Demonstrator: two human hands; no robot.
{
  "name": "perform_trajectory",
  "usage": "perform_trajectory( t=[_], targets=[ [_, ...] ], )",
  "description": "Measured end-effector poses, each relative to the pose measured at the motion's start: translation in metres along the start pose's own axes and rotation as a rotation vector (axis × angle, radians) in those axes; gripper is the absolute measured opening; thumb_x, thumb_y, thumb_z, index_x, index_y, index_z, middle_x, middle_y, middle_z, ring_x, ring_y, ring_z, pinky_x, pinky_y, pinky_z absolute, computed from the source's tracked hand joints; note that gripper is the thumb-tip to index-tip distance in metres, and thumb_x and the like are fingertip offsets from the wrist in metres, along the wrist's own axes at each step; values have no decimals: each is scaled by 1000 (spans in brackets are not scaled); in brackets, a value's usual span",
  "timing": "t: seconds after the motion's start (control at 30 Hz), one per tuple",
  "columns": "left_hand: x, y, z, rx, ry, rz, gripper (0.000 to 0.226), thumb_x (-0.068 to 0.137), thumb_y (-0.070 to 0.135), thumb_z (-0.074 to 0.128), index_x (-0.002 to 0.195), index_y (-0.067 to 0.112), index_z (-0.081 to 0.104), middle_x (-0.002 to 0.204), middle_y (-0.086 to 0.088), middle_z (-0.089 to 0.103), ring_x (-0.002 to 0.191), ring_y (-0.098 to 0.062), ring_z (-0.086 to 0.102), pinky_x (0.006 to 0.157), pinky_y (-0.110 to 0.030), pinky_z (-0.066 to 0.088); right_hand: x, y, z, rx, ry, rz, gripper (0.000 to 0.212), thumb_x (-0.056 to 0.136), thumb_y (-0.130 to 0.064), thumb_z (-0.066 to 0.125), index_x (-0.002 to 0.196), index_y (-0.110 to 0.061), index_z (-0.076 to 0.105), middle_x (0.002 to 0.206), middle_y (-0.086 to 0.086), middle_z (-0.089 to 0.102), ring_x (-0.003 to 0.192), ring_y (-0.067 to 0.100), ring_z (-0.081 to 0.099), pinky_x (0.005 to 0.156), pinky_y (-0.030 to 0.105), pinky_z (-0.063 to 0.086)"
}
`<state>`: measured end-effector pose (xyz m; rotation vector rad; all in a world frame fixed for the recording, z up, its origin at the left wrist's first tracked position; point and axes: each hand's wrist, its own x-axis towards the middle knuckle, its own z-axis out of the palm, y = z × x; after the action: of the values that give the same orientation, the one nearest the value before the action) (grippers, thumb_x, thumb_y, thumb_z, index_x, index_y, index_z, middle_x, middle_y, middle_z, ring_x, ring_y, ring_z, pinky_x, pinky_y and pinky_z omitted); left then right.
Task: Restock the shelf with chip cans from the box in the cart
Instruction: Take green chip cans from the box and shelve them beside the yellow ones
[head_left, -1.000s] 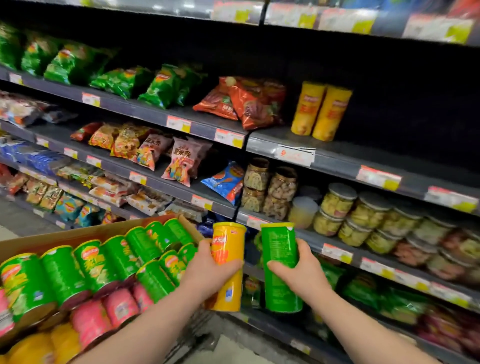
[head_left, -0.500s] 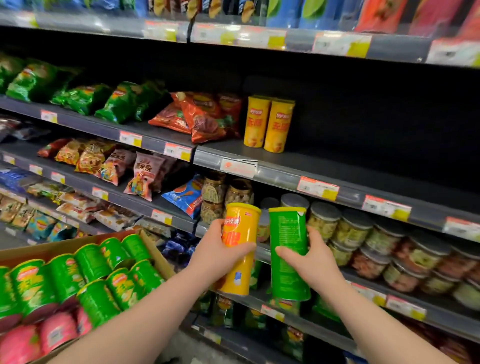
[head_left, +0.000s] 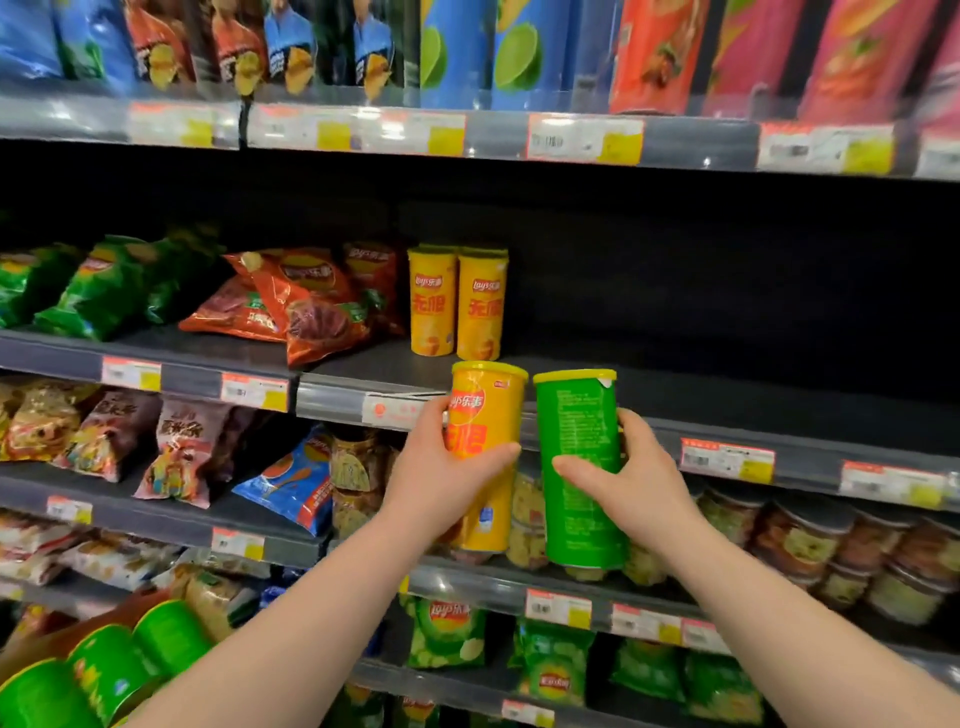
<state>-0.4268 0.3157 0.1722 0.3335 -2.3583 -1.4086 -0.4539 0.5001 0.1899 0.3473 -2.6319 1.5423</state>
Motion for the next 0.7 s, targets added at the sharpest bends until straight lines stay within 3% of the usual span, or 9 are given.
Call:
perform_trajectory(
  t=[0.1,0.2,0.33,0.5,0.7],
  targets=[
    [33,8,-5,-17,24,84,75,72,47,75,133,30,35,114,9,52,99,-13,51,83,-28,39,24,-12,-3,19,62,-26,61,78,-31,75,128,-27,40,103,-11,53,86,5,52,74,26,38],
    [71,14,-17,-49,82,128,77,72,48,74,135,28,35,119,6,49,102,-12,49,85,-31,41,47,-21,0,22,130,-44,65,78,-29,75,133,-22,41,106,-9,53,93,9,52,79,25,37],
    [119,12,-34,-55,111,156,75,64,58,73,126,28,43,122,3,52,105,-16,54,86,-36,46,75,-27,10,67,192,-49,63,78,-26,75,132,-20,42,110,-5,55,95,13,54,79,26,38],
    [163,7,-42,-24,134,177,75,70,49,76,129,24,39,124,-1,48,101,-15,51,85,-36,46,100,-32,22,102,237,-45,61,79,-26,75,131,-22,43,104,-9,55,81,-4,51,63,17,39],
    [191,0,-31,41,145,163,83,70,46,78,135,21,33,131,-5,42,116,-26,49,91,-42,46,118,-30,22,115,253,-12,51,77,-28,75,117,-29,43,102,-10,58,89,5,58,79,32,47]
  ],
)
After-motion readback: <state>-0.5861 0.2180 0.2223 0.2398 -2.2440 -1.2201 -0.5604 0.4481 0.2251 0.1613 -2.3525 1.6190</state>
